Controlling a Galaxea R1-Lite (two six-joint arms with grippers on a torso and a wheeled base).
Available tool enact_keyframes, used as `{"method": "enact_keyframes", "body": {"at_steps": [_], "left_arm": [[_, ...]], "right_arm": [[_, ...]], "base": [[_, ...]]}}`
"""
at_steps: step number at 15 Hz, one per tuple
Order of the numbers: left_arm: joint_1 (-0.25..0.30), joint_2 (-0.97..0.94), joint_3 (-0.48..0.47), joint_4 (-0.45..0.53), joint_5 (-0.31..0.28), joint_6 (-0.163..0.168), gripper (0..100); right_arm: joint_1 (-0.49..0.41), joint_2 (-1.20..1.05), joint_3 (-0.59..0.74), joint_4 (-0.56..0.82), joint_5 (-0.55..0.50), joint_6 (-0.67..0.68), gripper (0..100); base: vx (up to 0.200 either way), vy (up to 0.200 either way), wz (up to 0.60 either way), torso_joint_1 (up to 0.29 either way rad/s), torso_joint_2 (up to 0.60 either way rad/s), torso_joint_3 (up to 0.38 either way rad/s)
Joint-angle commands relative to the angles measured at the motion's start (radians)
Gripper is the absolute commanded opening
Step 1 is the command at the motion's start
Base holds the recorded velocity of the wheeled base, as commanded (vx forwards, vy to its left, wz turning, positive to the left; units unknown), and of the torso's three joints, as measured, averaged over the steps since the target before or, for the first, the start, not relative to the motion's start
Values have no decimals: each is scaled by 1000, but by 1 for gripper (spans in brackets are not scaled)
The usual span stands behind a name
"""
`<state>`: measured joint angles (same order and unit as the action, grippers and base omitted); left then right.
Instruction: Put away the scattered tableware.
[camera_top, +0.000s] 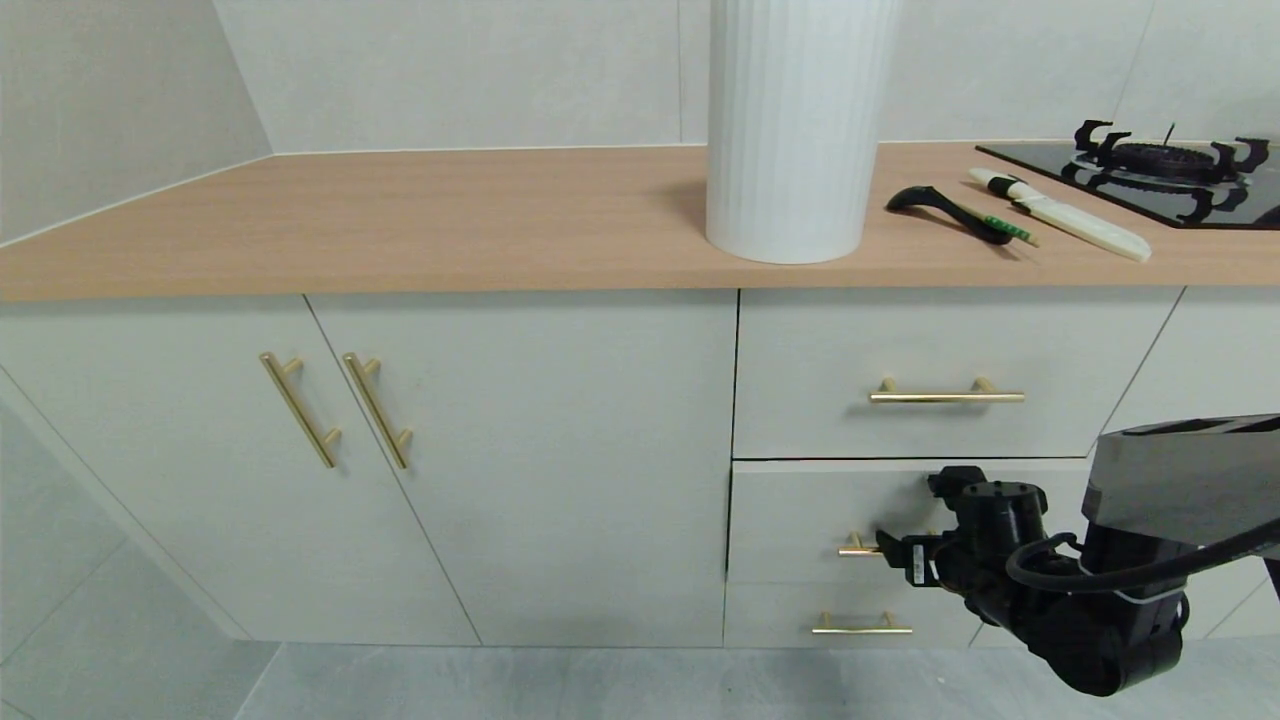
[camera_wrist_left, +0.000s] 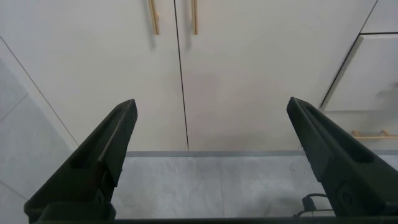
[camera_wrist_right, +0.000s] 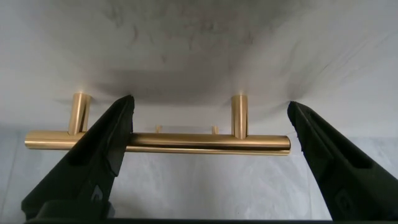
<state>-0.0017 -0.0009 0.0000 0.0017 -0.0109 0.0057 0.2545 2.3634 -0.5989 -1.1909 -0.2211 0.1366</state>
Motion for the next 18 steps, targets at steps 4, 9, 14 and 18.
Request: {"method": "enact_keyframes", "body": {"at_steps": [4, 9, 14, 18], "left_arm": [[0, 1, 0, 0, 0, -1, 100], [0, 1, 0, 0, 0, -1, 100], [0, 1, 0, 0, 0, 0, 100], [0, 1, 0, 0, 0, 0, 100]], "right_arm": [[16, -92, 50, 70, 9, -3, 100], [37, -400, 67, 402, 74, -3, 100], [101, -671, 48, 583, 74, -2, 100], [112, -691, 25, 563, 66, 17, 100]], "base": [[0, 0, 0, 0, 0, 0], [0, 0, 0, 0, 0, 0], [0, 0, 0, 0, 0, 0], [0, 0, 0, 0, 0, 0]]}}
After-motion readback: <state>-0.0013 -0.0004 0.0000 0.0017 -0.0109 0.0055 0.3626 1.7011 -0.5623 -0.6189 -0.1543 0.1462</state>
